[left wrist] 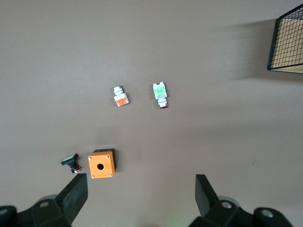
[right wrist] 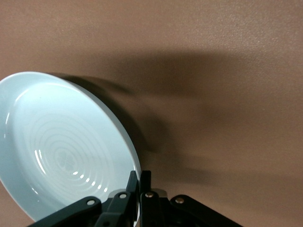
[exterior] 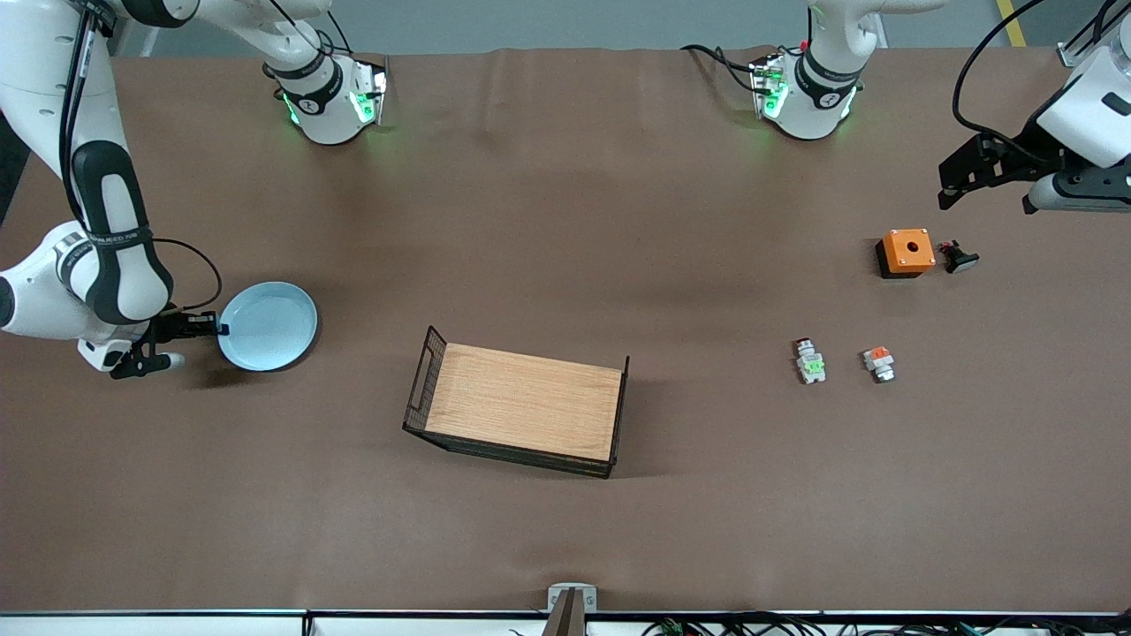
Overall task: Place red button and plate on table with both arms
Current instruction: 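Carry the blue plate off the tray and lower it onto the table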
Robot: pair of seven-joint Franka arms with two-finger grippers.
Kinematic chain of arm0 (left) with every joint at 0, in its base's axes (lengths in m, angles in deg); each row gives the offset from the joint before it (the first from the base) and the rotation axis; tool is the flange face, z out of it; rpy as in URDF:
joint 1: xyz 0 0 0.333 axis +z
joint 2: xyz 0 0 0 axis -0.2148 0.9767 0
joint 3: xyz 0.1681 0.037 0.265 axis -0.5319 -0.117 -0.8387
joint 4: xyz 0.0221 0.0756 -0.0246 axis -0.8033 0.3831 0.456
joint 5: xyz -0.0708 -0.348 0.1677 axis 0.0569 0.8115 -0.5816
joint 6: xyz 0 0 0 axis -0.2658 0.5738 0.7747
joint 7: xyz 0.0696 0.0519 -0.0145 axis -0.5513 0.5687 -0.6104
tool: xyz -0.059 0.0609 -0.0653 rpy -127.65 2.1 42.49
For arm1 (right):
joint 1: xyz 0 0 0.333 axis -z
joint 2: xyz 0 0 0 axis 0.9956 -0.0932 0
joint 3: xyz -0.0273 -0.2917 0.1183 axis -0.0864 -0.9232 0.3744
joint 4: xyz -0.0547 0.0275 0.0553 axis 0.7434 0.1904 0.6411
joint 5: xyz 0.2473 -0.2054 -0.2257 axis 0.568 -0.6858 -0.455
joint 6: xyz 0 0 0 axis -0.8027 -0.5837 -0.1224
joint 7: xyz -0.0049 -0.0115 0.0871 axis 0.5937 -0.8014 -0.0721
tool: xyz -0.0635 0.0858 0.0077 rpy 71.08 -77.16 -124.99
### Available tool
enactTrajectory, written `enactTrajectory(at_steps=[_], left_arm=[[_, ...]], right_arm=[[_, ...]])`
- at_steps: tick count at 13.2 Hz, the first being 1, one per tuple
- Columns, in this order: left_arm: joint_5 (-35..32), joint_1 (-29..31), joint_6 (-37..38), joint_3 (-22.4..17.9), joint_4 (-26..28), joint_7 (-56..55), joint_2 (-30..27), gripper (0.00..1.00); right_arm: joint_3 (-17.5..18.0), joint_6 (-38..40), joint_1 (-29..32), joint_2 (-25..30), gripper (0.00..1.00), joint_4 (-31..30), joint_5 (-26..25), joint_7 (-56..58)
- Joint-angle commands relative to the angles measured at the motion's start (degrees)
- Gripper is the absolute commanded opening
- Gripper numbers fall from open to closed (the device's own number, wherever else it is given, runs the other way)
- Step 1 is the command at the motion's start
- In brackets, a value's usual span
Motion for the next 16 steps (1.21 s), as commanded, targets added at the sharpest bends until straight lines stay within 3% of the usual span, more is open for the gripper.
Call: enactTrajectory(at_steps=[1,3,5,7,10,13,16], left_arm=[[0.75,0.09,-0.59,0.32,1.07,-1.07,-1.40,1.00],[0.84,0.09,-0.59,0.32,1.07,-1.07,-1.40,1.00],[0.84,0.09,-0.59,0.32,1.07,-1.07,-1.40,1.00],[0.84,0.09,-0.59,0.32,1.07,-1.07,-1.40,1.00],[0.84,0.09,-0.50,0.32,1.06,-1.16,-1.40,1.00],[0.75,0.01,-0.50,0.32,1.07,-1.51,-1.40,1.00],[0.75,0.01,-0.50,0.32,1.07,-1.51,-1.40,1.00]], right_arm=[[1.19,-0.89,1.30,-0.75,0.08,0.48,1.05,1.11],[1.28,-0.89,1.30,-1.10,0.14,0.65,1.05,0.93],[1.28,-0.28,1.04,-1.01,0.46,0.92,0.96,0.76],[1.28,1.90,1.12,-0.57,1.00,1.97,0.87,-0.12],[0.75,14.19,1.21,0.39,1.00,7.93,-0.36,-3.97],[0.92,21.67,0.51,4.25,1.00,12.16,-6.76,-13.62],[1.01,31.07,-2.04,6.71,1.00,18.56,-10.11,-21.63]])
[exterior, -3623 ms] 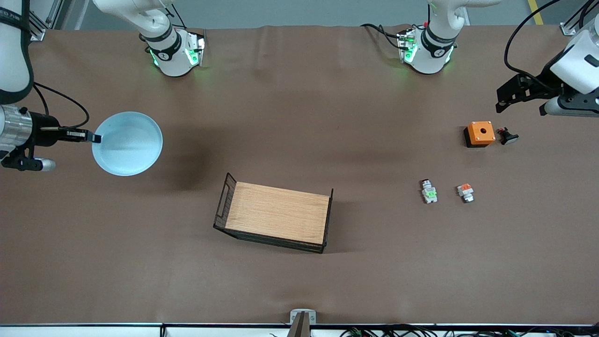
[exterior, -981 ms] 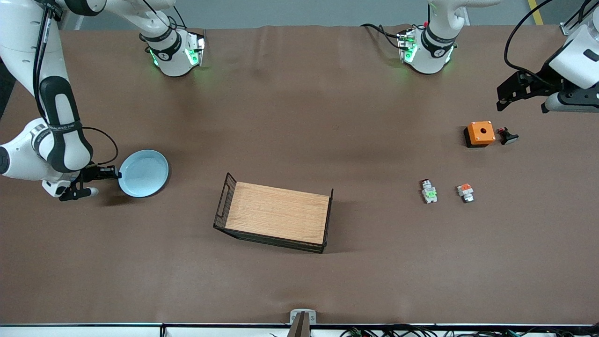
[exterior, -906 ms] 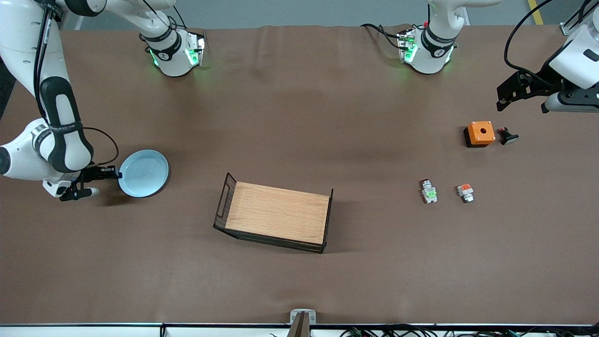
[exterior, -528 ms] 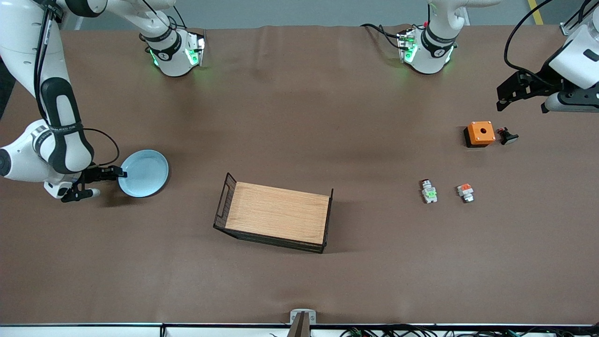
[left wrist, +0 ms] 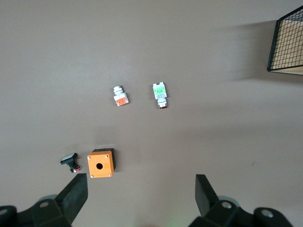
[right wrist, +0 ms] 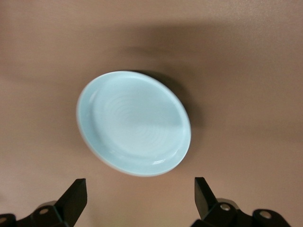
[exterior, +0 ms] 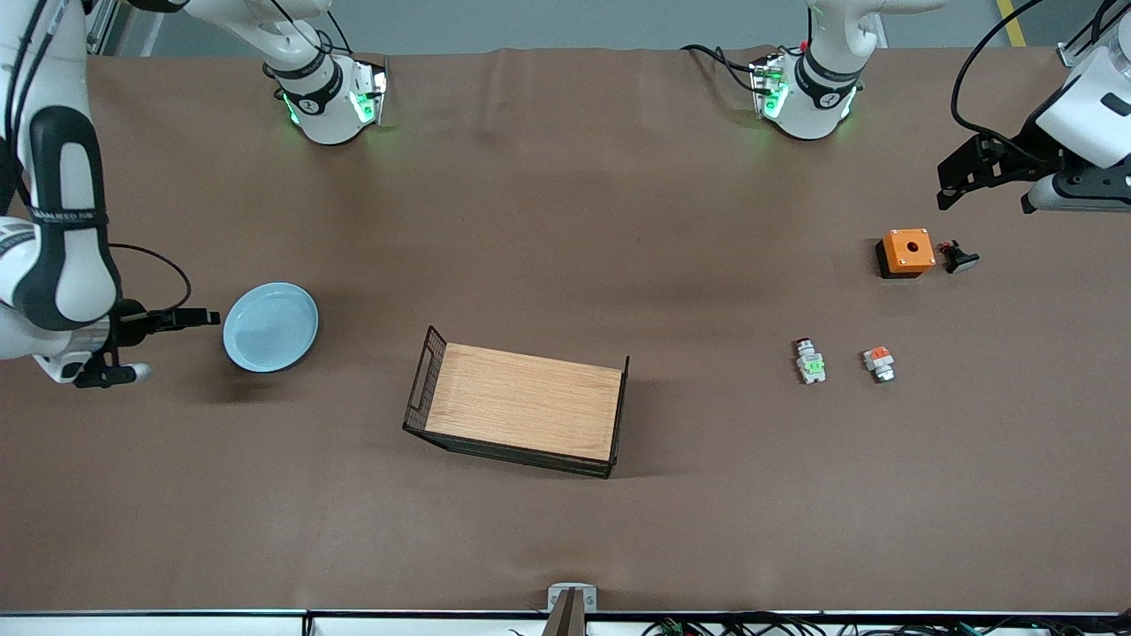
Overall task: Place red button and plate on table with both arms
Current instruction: 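Open the right gripper and withdraw it from the plate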
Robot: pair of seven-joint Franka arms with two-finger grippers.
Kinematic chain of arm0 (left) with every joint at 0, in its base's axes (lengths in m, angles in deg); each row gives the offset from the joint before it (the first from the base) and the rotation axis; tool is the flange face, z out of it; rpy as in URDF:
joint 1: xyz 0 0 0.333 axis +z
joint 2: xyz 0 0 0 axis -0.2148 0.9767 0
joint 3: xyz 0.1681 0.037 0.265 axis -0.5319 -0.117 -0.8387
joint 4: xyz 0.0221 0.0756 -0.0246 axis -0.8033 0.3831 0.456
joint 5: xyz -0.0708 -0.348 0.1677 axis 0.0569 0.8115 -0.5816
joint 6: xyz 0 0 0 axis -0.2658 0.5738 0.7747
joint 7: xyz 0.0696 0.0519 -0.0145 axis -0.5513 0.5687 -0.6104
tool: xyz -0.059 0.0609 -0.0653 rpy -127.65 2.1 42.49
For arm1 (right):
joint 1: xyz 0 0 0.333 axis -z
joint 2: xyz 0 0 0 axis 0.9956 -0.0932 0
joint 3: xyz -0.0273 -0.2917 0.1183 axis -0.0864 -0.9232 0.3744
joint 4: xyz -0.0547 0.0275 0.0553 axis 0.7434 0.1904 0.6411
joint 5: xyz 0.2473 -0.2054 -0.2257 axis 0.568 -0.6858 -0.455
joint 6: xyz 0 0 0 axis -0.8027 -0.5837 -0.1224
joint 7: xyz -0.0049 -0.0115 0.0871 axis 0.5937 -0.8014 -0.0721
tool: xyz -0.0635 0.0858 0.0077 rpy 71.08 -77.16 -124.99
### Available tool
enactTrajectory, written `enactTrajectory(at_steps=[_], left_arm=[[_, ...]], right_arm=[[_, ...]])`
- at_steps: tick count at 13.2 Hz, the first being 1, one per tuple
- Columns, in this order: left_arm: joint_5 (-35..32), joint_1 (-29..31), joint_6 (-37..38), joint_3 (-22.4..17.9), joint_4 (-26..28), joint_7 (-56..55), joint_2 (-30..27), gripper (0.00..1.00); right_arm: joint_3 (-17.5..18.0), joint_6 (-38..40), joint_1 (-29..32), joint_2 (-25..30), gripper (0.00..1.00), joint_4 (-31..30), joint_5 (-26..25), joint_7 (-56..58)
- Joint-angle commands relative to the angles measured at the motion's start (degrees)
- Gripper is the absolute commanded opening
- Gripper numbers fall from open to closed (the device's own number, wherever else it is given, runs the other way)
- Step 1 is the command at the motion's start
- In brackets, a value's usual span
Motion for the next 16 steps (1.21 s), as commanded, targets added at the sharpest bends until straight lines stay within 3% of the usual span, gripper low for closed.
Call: enactTrajectory(at_steps=[1,5,9,11,16], left_arm=[[0.75,0.04,-0.50,0.24,1.06,-0.98,-1.31,1.00],[0.75,-0.05,-0.50,0.24,1.06,-0.98,-1.31,1.00],[0.75,-0.05,-0.50,0.24,1.06,-0.98,-1.31,1.00],[0.75,-0.05,-0.50,0.24,1.06,-1.07,-1.31,1.00],[0.75,-0.13,-0.50,0.33,1.06,-1.33,-1.31,1.00]], right_arm=[[0.65,6.94,-1.70,3.12,1.00,4.55,-3.48,-9.12],[1.87,12.93,-4.87,9.35,1.00,7.02,-5.51,-18.29],[10.29,13.91,-3.39,17.79,1.00,6.85,-14.10,-20.33],[14.69,14.61,0.21,22.45,1.00,6.24,-15.08,-19.97],[15.76,16.63,3.83,29.58,1.00,5.27,-15.09,-19.71]])
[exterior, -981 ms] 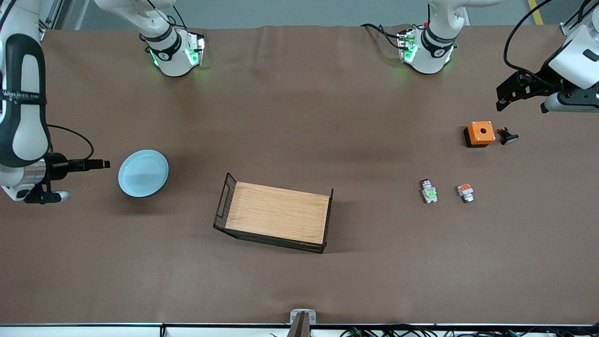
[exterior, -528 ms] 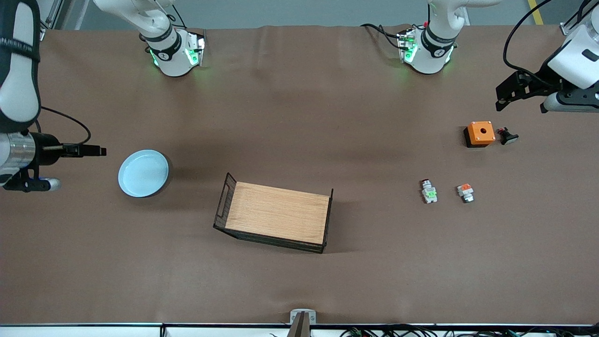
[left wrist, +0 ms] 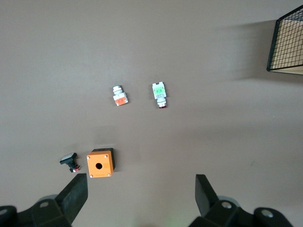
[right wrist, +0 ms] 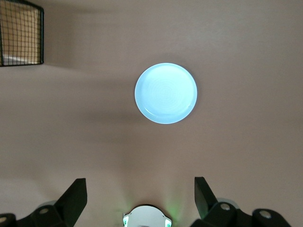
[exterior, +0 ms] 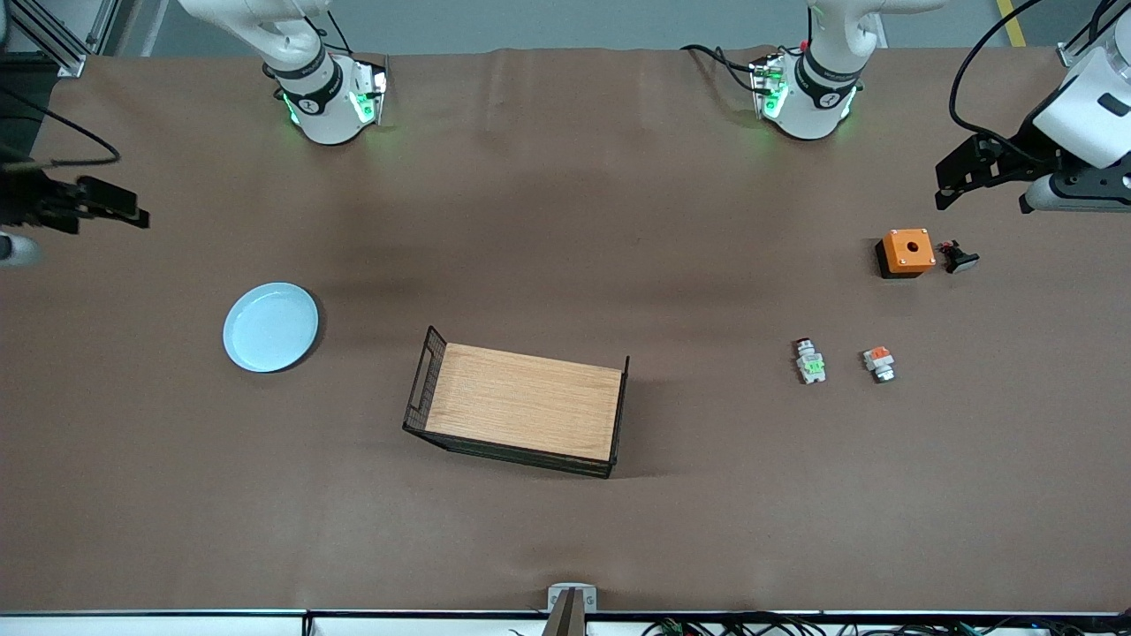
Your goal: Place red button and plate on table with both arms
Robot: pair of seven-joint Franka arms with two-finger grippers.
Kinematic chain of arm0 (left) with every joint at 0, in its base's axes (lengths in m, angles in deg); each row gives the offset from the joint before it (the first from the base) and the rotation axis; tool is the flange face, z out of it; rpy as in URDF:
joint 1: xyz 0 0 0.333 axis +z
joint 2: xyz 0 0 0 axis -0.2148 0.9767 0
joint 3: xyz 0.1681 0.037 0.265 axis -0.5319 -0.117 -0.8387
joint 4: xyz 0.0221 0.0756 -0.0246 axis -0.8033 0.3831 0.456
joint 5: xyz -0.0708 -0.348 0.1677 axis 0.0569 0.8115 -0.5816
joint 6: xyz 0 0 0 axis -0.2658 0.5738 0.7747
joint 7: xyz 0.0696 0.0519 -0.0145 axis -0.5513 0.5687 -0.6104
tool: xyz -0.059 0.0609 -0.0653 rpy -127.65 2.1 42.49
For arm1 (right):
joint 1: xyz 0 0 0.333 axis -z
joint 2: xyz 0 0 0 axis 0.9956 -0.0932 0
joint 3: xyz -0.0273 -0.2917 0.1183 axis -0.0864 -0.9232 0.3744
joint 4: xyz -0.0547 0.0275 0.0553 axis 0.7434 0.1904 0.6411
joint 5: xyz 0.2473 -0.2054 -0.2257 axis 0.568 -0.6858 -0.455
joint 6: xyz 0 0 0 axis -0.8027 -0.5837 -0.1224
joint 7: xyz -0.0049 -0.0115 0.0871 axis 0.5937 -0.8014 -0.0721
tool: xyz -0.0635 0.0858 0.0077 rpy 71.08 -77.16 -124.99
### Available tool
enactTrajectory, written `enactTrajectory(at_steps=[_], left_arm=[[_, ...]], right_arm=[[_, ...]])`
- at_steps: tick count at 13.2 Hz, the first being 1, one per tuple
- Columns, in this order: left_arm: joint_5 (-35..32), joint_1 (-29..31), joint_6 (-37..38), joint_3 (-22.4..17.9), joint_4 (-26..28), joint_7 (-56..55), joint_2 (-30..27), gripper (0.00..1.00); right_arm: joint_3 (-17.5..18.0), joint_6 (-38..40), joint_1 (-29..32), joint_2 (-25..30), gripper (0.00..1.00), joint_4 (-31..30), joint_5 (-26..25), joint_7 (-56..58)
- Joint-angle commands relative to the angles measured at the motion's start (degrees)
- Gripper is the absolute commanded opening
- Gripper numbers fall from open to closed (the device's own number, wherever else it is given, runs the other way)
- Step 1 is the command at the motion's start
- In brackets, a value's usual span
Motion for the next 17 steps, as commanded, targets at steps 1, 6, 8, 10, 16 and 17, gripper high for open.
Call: enactTrajectory(at_steps=[1,6,8,10,16,17], left_arm=[[0.75,0.04,-0.50,0.29,0.98,-1.12,-1.30,1.00],[0.66,0.04,-0.50,0.29,0.98,-1.21,-1.30,1.00],[0.75,0.04,-0.50,0.29,0.98,-1.20,-1.30,1.00],[0.75,0.04,-0.50,0.29,0.98,-1.21,-1.30,1.00],[0.66,0.04,-0.50,0.91,0.98,-2.08,-1.30,1.00],[0.66,0.04,-0.50,0.91,0.98,-2.08,-1.30,1.00]], right_arm=[[1.59,-0.31,2.02,3.80,1.00,-2.33,-0.99,-0.46],[5.97,3.46,3.43,5.13,1.00,0.03,-5.03,-4.75],[6.33,5.22,3.17,5.13,1.00,1.52,-5.04,-5.13],[6.34,6.10,3.25,5.13,1.00,2.06,-5.04,-4.60],[6.25,8.13,3.16,5.04,1.00,3.98,-5.04,-1.61],[6.16,8.04,3.25,5.04,1.00,5.04,-5.04,-1.70]])
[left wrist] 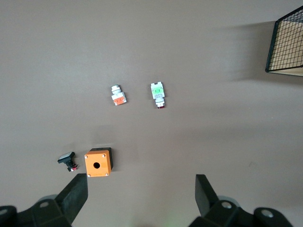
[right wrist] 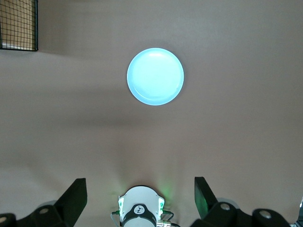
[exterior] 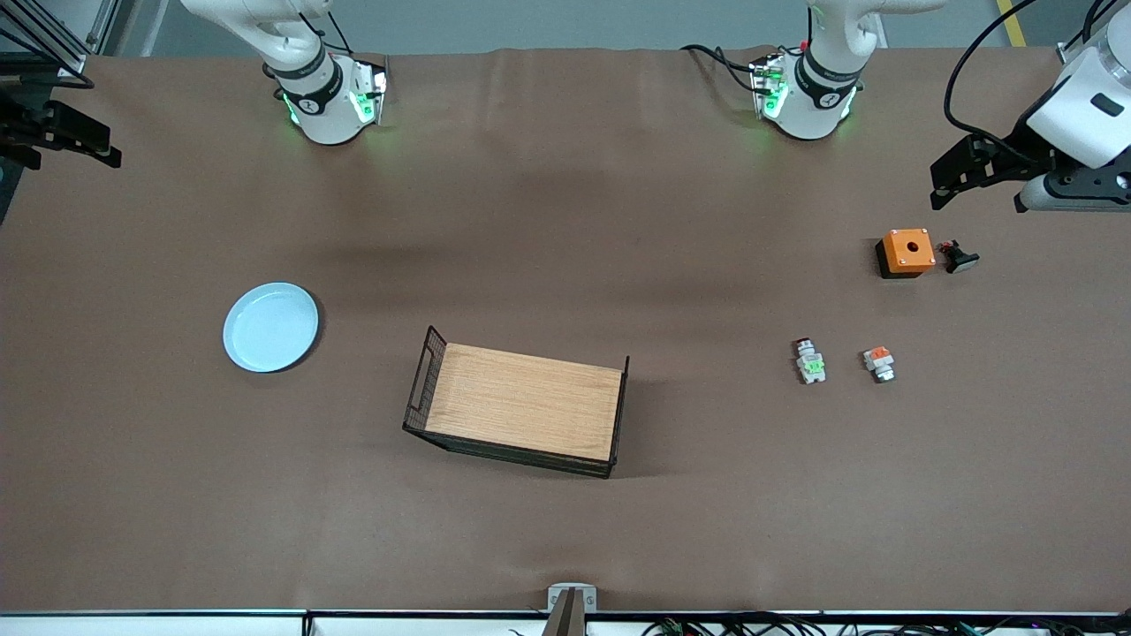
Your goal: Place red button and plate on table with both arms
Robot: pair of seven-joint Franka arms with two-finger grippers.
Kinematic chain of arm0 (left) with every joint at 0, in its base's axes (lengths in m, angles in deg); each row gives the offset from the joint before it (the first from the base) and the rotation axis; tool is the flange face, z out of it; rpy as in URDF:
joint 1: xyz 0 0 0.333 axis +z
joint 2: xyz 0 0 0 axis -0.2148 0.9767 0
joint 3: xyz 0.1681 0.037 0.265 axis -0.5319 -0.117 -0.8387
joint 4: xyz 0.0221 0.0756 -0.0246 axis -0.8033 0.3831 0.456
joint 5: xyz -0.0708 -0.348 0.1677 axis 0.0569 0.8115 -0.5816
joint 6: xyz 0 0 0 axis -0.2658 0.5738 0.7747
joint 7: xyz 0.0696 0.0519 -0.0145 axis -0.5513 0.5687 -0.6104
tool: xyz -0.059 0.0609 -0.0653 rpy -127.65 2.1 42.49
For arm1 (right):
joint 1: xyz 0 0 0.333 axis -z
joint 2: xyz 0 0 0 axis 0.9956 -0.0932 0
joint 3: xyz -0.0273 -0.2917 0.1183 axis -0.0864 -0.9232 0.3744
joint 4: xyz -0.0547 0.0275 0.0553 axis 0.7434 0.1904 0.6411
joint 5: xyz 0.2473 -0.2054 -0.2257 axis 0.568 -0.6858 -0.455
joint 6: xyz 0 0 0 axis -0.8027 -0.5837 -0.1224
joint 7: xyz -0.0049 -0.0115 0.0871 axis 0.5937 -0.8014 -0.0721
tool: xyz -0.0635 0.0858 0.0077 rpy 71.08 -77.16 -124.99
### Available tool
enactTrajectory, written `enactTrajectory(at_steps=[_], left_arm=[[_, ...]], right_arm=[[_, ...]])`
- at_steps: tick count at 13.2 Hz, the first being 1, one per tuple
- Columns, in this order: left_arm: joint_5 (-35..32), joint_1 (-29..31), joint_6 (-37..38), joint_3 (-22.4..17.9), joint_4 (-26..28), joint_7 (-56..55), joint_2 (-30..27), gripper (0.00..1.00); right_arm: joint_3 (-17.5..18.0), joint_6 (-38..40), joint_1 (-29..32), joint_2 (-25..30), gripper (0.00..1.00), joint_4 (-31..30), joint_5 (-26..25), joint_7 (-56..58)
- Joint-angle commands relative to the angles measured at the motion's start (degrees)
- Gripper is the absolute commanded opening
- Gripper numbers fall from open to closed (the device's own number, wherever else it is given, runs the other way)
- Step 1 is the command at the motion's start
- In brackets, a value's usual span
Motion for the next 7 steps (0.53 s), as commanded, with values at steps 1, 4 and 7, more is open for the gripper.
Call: enactTrajectory(at_steps=[1,4,7], left_arm=[[0.66,0.22,-0.50,0.38,0.98,-0.86,-1.30,1.00],[0.66,0.22,-0.50,0.38,0.98,-0.86,-1.30,1.00],[0.66,0.22,-0.50,0.38,0.98,-0.86,-1.30,1.00]], right_arm=[[0.43,1.00,0.62,-0.16,1.00,2.51,-0.82,0.98],[0.43,0.21,0.71,-0.77,1.00,2.42,-0.99,0.46],[0.43,-0.33,0.71,-1.21,1.00,2.94,-1.26,0.98]])
